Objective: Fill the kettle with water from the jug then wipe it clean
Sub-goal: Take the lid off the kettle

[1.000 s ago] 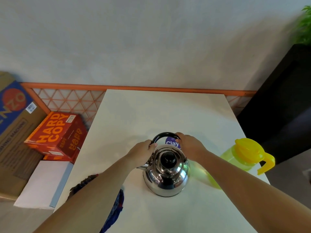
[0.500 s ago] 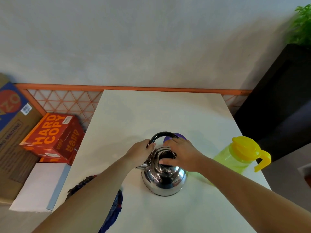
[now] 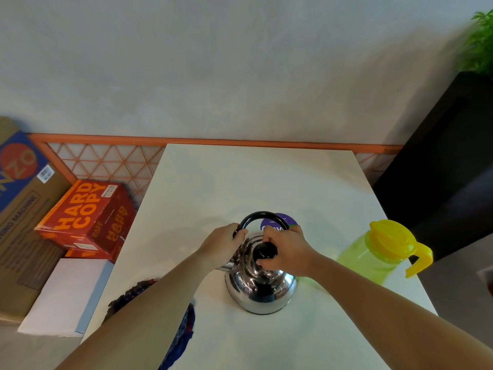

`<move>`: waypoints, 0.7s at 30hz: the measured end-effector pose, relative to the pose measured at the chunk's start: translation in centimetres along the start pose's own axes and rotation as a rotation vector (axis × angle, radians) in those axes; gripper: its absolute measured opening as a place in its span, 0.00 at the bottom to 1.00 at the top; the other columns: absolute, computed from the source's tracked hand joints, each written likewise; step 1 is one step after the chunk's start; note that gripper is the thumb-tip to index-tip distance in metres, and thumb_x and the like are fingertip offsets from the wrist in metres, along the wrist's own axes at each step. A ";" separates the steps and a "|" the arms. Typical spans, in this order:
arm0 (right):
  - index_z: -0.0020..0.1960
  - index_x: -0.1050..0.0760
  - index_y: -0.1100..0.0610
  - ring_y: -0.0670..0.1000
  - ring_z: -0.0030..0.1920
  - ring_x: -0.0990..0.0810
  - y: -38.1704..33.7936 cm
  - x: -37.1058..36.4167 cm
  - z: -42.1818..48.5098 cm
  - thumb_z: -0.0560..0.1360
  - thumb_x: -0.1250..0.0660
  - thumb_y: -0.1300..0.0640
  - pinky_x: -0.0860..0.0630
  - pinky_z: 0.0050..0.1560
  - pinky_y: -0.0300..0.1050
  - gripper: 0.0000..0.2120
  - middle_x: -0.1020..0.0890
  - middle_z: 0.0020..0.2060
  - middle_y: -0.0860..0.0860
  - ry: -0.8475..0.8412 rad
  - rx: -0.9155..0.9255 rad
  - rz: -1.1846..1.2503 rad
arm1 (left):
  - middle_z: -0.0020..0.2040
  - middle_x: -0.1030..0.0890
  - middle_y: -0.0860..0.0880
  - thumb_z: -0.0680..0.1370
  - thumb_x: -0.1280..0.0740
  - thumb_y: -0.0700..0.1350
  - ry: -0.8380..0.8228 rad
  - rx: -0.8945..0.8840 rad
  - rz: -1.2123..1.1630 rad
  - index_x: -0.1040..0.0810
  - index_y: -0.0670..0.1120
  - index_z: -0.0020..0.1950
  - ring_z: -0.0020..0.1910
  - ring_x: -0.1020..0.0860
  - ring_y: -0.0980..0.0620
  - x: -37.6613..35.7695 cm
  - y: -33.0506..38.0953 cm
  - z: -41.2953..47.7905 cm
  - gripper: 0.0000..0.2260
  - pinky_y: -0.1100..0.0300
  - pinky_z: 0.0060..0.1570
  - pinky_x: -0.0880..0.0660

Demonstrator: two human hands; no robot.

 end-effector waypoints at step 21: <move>0.38 0.35 0.47 0.42 0.33 0.28 0.4 1.2 0.1 0.65 0.27 0.45 0.34 0.40 0.36 0.17 0.25 0.30 0.44 -0.037 -0.043 0.280 | 0.33 0.25 0.49 0.81 0.43 0.54 0.025 -0.019 0.016 0.28 0.50 0.40 0.33 0.27 0.52 0.4 0.6 -0.4 0.13 0.57 0.36 0.32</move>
Point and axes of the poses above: each hand's wrist, its own z-axis towards the middle knuckle, its own x-axis out of the back of the hand, y = z × x, the point moved 9 cm from there along z, towards the middle knuckle
